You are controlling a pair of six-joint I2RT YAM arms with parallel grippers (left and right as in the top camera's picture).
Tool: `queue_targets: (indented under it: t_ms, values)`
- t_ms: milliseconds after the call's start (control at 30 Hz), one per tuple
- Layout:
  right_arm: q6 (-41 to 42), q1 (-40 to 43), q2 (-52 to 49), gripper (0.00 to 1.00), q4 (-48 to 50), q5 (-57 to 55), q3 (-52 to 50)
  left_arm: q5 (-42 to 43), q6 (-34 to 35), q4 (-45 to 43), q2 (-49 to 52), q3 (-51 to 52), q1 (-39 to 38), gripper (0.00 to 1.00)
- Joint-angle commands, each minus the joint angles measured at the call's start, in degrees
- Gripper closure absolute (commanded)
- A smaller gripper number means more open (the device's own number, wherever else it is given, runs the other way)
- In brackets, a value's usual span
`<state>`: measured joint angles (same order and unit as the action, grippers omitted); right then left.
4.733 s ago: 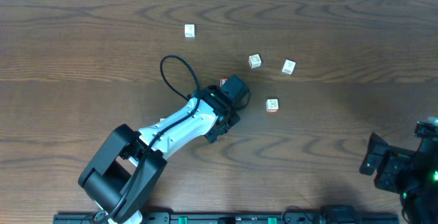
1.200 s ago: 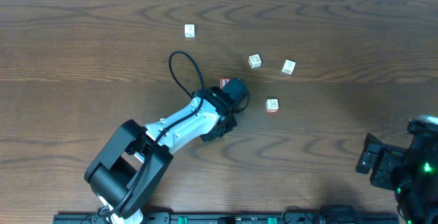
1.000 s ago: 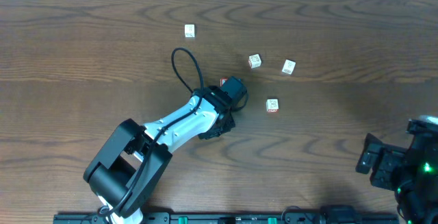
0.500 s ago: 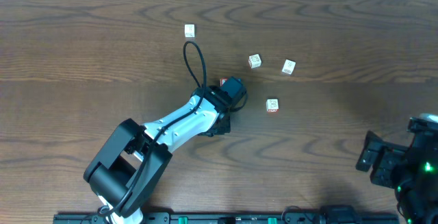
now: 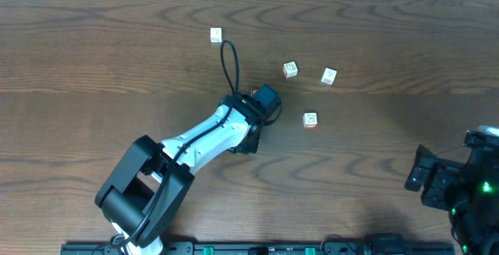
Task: Spell out Ai2
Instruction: 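Lift the 'A' block with the left gripper, then carry the 'A' block toward the left side of the 'I' block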
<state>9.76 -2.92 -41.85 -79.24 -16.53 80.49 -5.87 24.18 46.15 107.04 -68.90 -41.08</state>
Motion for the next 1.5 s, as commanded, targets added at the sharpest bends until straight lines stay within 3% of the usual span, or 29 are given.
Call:
queue_targets:
  t_ms: [0, 367, 600, 833, 967, 1200, 1467]
  values:
    - [-1.1, 0.7, 0.0, 0.01, 0.4, -1.3, -0.4, -2.3, -7.8, 1.6, 0.6, -2.5, 0.3, 0.94]
    - [-1.3, 0.7, 0.0, 0.01, 1.1, -1.7, -0.4, -3.8, -30.6, 4.8, 0.6, -4.5, 0.3, 0.94]
    - [-1.3, 0.7, 0.0, 0.01, 1.1, -1.7, -0.4, -3.8, -32.8, 5.7, 0.6, -4.5, 0.3, 0.94]
    - [-1.7, 0.7, 0.0, 0.01, 1.0, -2.1, -0.4, -2.6, -49.6, 0.4, 0.6, -4.6, 0.4, 0.94]
    - [-1.7, 0.7, 0.0, 0.01, 1.0, -2.2, -0.4, 3.0, -57.1, -0.4, 0.6, -6.3, 1.9, 0.94]
    - [-2.6, 0.7, 0.0, 0.01, 1.1, -3.0, -0.4, 15.5, -64.4, 0.5, 0.6, -11.4, 9.1, 0.94]
    - [-3.5, 0.7, 0.0, 0.01, 2.4, -3.8, -0.4, 21.2, -75.8, 2.8, 0.6, -15.4, 15.3, 0.94]
